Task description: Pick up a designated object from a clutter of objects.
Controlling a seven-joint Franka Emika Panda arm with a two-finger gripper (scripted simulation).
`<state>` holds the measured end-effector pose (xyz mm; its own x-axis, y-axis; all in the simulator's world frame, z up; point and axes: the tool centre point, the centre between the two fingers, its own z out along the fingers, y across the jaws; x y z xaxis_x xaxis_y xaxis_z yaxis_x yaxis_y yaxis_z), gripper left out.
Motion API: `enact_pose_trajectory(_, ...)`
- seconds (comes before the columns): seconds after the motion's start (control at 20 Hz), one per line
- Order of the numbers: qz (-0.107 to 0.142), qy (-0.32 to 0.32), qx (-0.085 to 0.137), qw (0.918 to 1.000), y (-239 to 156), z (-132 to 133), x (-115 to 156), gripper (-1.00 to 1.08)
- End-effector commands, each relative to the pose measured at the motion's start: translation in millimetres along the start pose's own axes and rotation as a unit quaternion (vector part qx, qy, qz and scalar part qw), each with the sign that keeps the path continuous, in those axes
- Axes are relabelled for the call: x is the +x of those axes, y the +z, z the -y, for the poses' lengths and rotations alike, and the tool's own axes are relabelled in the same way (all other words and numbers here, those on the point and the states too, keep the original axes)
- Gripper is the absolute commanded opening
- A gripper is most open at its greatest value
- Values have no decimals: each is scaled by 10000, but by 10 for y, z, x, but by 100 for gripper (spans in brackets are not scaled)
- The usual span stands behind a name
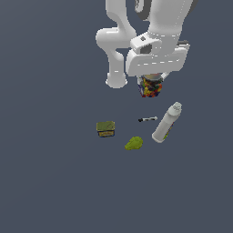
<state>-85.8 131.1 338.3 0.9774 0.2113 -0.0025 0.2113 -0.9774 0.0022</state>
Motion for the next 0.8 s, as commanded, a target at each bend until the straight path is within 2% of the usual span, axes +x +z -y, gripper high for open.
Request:
enact_pose_trajectory(0.0, -11, 4, 2, 10000, -166, 96, -30, -100)
enact_pose_trajectory(0.35, -12, 5, 9, 10000, -407, 246, -69, -100)
enact_pose_trajectory(0.75, -12, 7, 11, 10000, -407, 246, -55, -100)
